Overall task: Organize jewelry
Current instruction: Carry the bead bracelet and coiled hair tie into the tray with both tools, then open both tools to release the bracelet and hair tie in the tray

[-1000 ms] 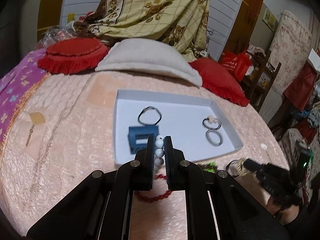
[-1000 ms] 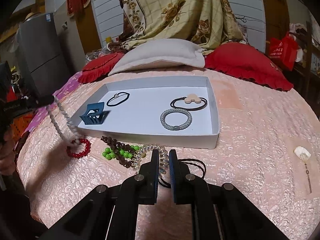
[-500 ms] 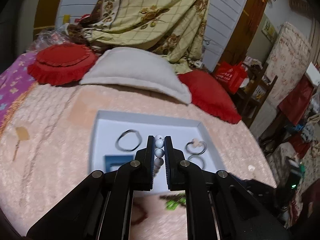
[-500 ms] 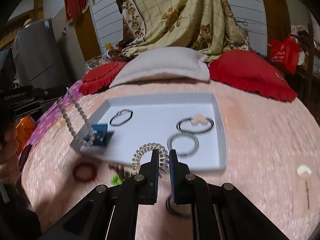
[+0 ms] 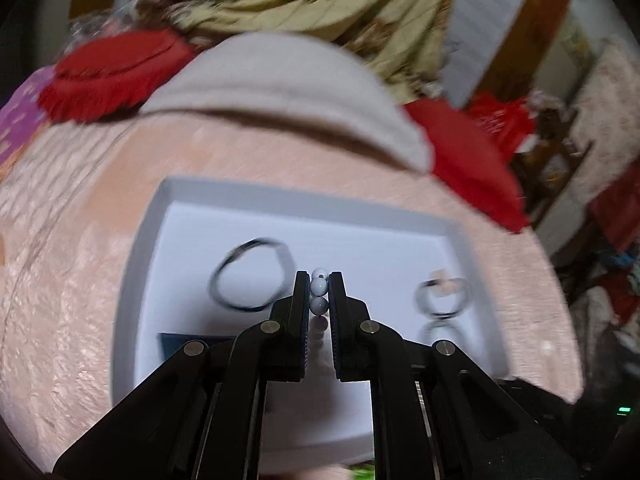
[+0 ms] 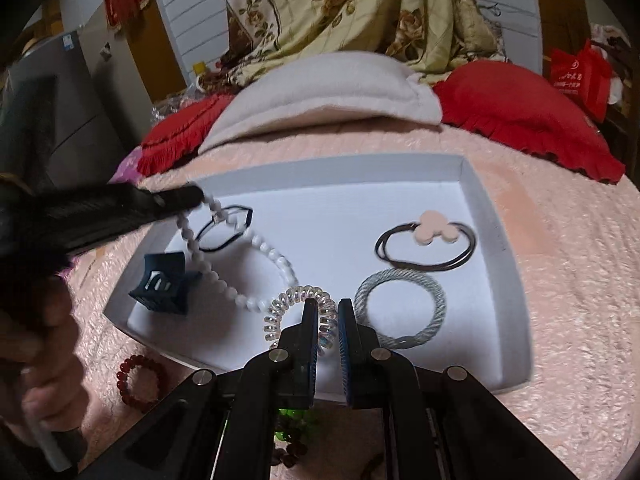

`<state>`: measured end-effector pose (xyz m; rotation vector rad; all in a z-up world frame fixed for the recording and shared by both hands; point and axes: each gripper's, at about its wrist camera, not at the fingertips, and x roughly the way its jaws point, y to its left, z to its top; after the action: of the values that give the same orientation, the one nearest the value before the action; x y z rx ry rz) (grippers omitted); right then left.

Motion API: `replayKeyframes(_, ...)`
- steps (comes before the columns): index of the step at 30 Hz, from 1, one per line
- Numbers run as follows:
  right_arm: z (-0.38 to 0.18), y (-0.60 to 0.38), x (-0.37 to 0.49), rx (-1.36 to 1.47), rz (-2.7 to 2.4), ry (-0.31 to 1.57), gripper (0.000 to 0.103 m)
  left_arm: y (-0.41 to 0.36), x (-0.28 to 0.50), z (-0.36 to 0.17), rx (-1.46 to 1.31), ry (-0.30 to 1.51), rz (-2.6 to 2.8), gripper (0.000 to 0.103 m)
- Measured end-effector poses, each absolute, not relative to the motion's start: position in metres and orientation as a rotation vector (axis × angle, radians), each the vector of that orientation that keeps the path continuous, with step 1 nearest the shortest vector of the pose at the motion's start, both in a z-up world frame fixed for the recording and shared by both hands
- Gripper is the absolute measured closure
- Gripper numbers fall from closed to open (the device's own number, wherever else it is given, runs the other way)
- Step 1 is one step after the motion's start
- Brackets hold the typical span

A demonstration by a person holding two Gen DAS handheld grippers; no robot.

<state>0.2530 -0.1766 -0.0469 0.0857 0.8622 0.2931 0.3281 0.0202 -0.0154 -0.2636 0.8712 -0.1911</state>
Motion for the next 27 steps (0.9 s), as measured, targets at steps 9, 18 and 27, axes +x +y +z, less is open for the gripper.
replayKeyframes(9,-0.058,-0.168,0.258,0.078,0.299,0.892,0.094,0.029,0.324,-0.021,-0.242,0.883,-0.215,0.093)
replayKeyframes(18,-0.061,-0.172,0.258,0.105,0.311,0.909,0.094,0.041,0.323,-0.017,-0.278,0.878,-0.193,0.077)
replayKeyframes(27,-0.041,-0.198,0.24,0.165,0.303,0.844,0.086,0.078,0.283,-0.008,-0.205,0.83,-0.114,0.06)
